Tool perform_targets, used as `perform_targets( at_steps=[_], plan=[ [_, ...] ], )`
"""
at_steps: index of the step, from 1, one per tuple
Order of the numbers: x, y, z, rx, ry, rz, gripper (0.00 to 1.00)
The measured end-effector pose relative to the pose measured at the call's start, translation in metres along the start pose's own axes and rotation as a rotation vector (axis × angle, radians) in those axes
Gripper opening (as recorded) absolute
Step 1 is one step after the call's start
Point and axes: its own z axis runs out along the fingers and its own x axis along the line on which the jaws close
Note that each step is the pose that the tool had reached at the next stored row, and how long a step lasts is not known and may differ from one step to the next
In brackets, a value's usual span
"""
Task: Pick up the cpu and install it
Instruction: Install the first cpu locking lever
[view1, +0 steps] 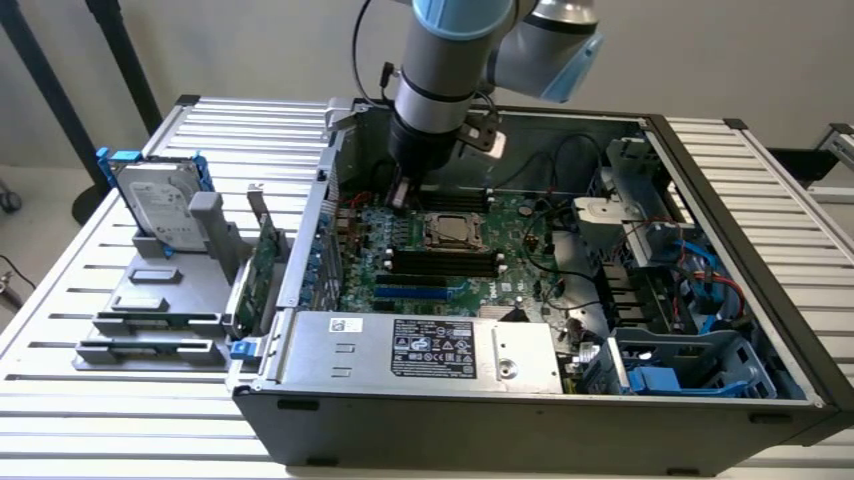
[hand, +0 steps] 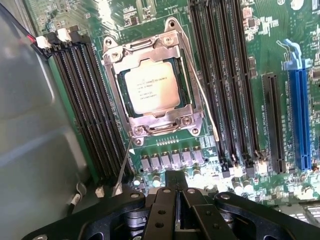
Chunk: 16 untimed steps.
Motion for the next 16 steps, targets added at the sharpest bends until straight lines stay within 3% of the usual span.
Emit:
perform_targets(
  at_steps=[2,6,8,16],
  plan=[
    [0.0,-0.0006,0.0001,0.0029,0.0101,0.012,0.11],
    [-0.001,-0.0023,-0.0007,0.0083,0.0442,0.037,0.11],
    [0.0,-0.0029,-0.0019,0.0088,0.0565,0.052,0.11],
    [0.0,-0.0058,-0.0126,0.0063,0.094,0.117,0.11]
  ],
)
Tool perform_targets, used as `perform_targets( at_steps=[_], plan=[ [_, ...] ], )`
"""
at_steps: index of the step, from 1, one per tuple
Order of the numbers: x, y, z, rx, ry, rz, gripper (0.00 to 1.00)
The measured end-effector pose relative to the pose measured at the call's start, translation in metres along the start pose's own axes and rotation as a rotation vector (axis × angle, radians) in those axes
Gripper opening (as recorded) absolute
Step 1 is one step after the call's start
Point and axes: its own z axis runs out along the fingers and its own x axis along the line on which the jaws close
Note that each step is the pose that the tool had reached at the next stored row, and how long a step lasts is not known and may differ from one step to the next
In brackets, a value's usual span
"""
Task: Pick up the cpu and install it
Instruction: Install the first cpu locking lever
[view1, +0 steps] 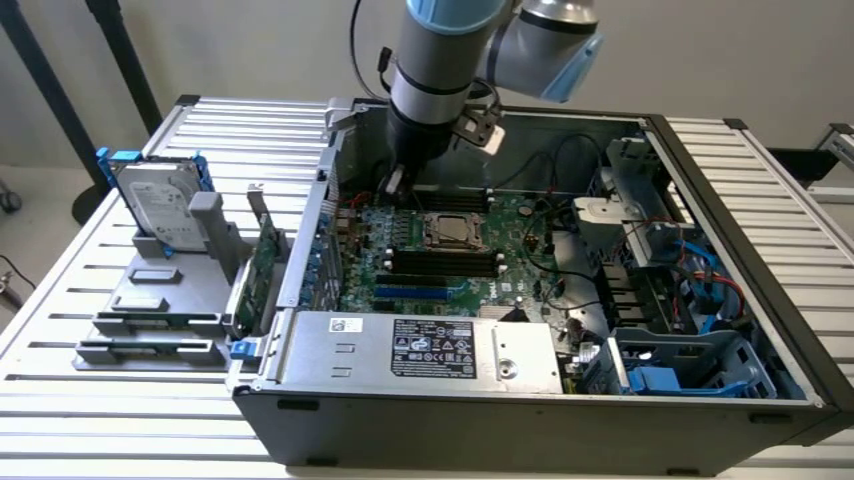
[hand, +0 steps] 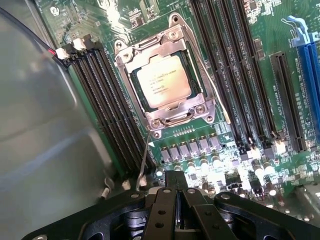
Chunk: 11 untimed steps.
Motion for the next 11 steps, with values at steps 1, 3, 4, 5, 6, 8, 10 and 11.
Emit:
perform_targets(
  at_steps=[1,3,4,5,6,8,10,11],
  plan=[
    [0.0,-0.0003,-0.001,-0.0006,0.0029,0.006,0.11],
    [0.0,-0.0013,-0.0015,-0.0021,0.0076,0.018,0.11],
    [-0.001,-0.0021,-0.0014,-0.0028,0.0096,0.023,0.11],
    [-0.001,-0.0032,-0.0013,-0.0034,0.0113,0.028,0.11],
    [-0.002,-0.0044,-0.0011,-0.0039,0.013,0.032,0.11],
    [-0.003,-0.0084,-0.0006,-0.0038,0.0176,0.039,0.11],
    [-0.006,-0.0132,0.0001,-0.0014,0.0259,0.042,0.11],
    [-0.006,-0.0153,0.0004,0.0015,0.0335,0.044,0.11]
  ],
)
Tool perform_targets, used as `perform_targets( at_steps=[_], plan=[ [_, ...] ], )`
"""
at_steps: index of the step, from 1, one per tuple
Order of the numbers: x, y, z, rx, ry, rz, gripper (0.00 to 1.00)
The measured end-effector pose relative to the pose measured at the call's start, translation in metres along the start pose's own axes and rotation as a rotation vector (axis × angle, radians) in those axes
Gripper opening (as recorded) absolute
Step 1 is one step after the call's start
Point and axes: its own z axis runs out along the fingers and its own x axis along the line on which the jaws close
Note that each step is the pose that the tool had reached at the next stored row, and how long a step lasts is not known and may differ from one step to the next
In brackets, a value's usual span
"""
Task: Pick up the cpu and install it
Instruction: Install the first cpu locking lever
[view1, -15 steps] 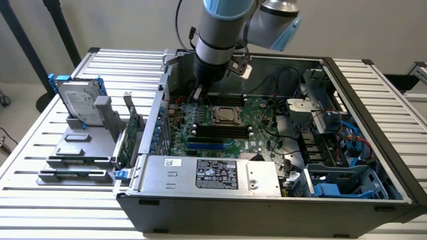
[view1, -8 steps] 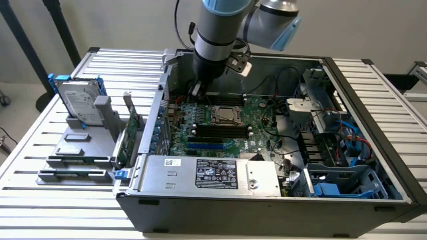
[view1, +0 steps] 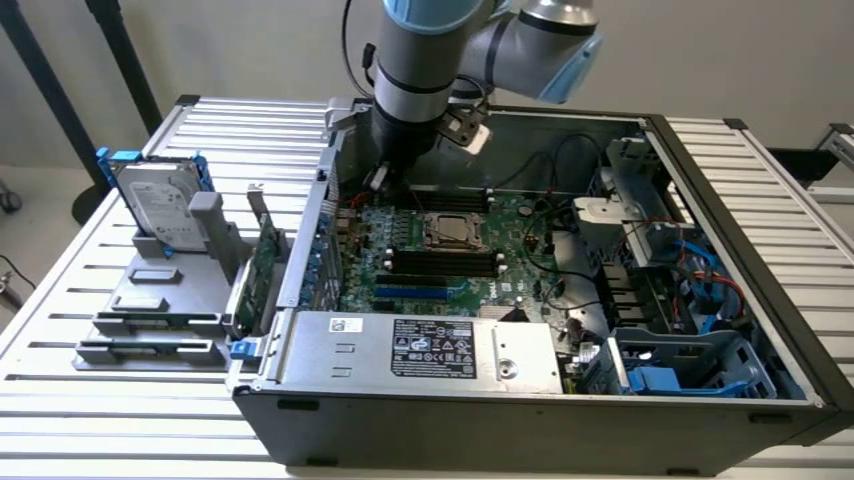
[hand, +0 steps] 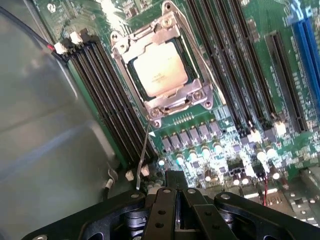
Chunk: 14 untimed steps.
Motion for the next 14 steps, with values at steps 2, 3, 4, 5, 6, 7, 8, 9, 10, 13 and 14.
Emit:
perform_targets(
  at_steps=[2,3,4,5,6,7,8,9,10,13,14],
  plan=[
    [-0.0012,-0.0025,0.0001,0.0086,0.0203,0.003,0.11],
    [-0.0014,-0.0028,0.0001,0.0116,0.0289,0.005,0.11],
    [-0.0016,-0.0032,0.0001,0.0149,0.039,0.007,0.11],
    [-0.0016,-0.0034,0.0001,0.0171,0.0481,0.009,0.11],
    [-0.0016,-0.0034,0.0,0.0174,0.0554,0.012,0.11],
    [-0.0016,-0.0035,-0.0001,0.0161,0.0608,0.015,0.11],
    [-0.0016,-0.0035,-0.0003,0.0135,0.0661,0.018,0.11],
    [-0.0015,-0.0035,-0.0004,0.0102,0.0712,0.02,0.11],
    [-0.0014,-0.0036,-0.0005,0.0067,0.0761,0.022,0.11],
    [-0.0014,-0.0035,-0.0004,0.0029,0.0917,0.028,0.11],
    [-0.0013,-0.0036,-0.0004,0.0028,0.0979,0.031,0.11]
  ],
)
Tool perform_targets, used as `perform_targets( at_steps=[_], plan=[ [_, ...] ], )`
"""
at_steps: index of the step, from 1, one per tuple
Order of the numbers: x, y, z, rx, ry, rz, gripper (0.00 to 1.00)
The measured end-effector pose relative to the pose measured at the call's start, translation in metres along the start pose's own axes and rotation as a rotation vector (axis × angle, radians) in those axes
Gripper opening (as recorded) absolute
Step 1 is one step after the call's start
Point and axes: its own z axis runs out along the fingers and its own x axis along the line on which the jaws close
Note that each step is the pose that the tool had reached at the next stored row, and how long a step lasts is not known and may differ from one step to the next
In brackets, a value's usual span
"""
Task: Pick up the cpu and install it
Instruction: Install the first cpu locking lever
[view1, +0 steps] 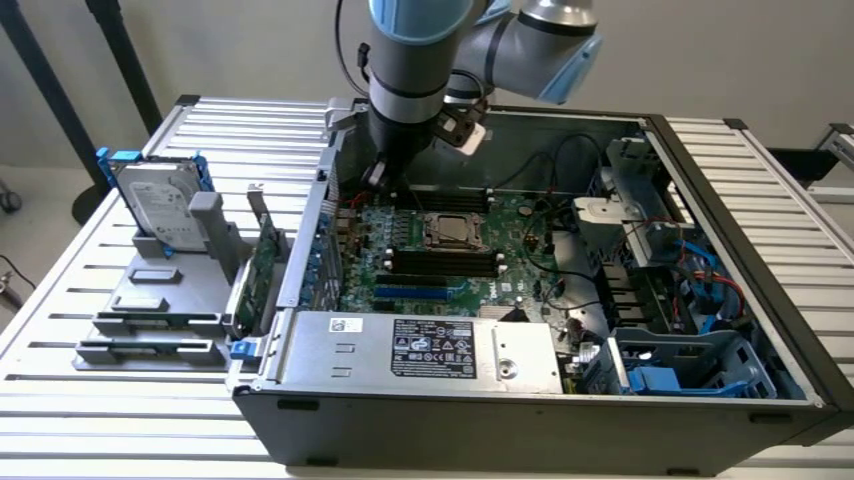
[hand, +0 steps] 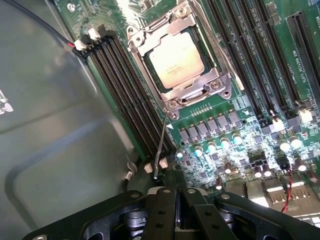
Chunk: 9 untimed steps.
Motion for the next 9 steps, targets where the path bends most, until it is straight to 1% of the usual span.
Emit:
perform_targets(
  at_steps=[2,4,7,9],
  plan=[
    [0.0001,-0.0001,-0.0001,-0.0021,0.0096,0.005,0.11],
    [0.0004,-0.0003,-0.0004,-0.0059,0.0167,0.008,0.11],
    [0.001,-0.0007,-0.001,-0.0125,0.0261,0.011,0.11],
    [0.0014,-0.001,-0.0017,-0.0171,0.0309,0.013,0.11]
  ],
)
